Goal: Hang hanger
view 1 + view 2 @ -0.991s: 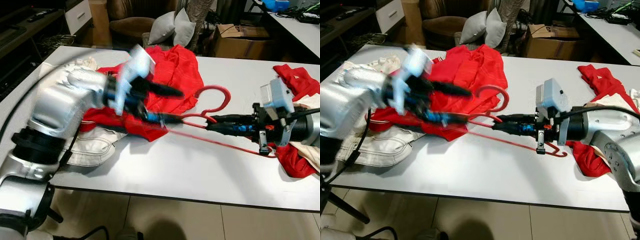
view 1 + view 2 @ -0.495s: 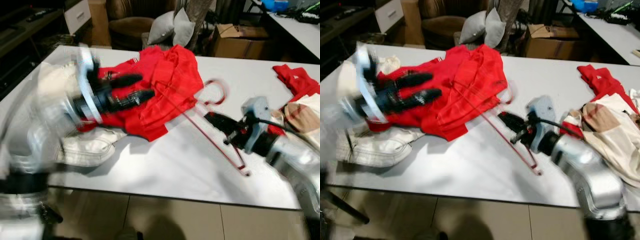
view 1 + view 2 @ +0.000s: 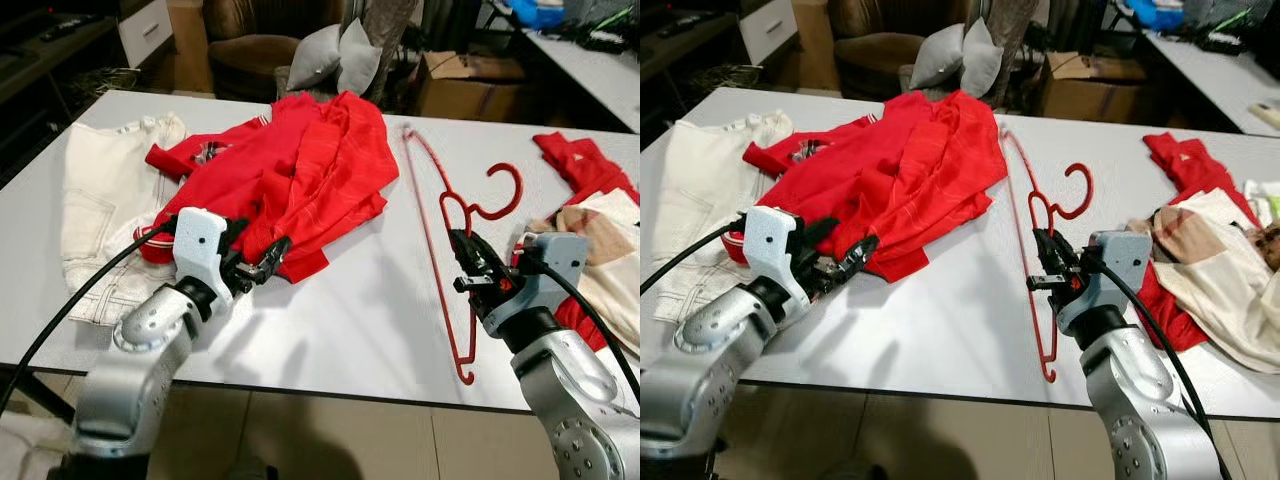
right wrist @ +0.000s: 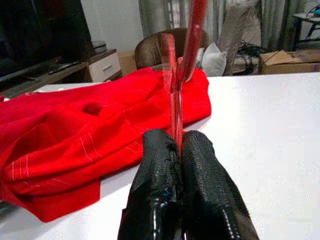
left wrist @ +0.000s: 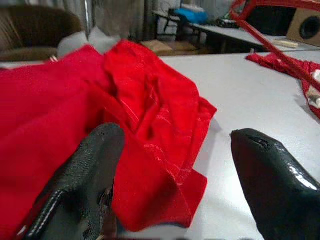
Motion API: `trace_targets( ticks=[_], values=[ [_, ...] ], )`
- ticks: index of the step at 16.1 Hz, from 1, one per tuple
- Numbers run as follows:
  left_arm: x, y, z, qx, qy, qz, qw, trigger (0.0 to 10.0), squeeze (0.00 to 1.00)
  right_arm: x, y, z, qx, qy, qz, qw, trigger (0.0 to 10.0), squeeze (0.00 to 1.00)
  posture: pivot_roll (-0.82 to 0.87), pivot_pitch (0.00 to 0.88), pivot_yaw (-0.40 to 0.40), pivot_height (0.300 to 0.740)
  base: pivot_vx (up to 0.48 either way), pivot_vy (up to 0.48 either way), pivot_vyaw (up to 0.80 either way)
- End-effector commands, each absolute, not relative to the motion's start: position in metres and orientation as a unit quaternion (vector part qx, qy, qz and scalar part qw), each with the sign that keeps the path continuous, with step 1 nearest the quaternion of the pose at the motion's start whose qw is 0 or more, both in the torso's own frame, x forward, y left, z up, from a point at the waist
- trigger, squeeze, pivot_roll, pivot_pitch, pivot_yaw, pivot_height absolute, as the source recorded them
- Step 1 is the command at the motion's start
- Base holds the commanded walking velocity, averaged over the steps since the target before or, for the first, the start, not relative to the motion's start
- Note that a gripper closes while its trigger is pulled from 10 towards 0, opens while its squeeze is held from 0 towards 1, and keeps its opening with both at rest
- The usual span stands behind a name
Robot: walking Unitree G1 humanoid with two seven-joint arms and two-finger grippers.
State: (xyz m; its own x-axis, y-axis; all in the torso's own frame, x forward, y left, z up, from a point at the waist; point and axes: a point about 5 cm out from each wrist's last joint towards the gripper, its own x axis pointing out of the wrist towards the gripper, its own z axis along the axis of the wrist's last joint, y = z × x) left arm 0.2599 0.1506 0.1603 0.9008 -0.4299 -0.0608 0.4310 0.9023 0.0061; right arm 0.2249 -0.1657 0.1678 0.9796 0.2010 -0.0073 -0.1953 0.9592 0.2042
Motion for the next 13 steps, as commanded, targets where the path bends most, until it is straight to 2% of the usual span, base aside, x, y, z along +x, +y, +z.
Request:
trace_targets(
  ticks=[1,2,7,13],
  values=[
    [0.255,0.146,0.163,0.024,0.026,-0.211,0.977,10.0,0.0,0.222,-0.164,0.168,0.099,0.02,0.087,0.991,10.0,0.0,0.09,0.03,-0.028,0.74,0.0,0.0,0.0],
    [0.253,0.143,0.163,0.024,0.025,-0.213,0.976,10.0,0.0,0.222,-0.161,0.168,0.101,0.017,0.087,0.991,10.0,0.0,0.1,0.035,-0.023,0.74,0.0,0.0,0.0],
    [0.253,0.136,0.166,0.023,0.014,-0.222,0.975,10.0,0.0,0.223,-0.156,0.175,0.106,-0.003,0.07,0.992,10.0,0.0,0.09,0.04,-0.005,0.74,0.0,-0.358,0.0],
    [0.26,0.123,0.171,0.004,-0.001,-0.232,0.973,10.0,0.0,0.225,-0.165,0.187,0.098,-0.03,0.041,0.994,10.0,0.0,0.05,0.044,-0.015,0.74,0.0,-0.381,0.0]
  ],
)
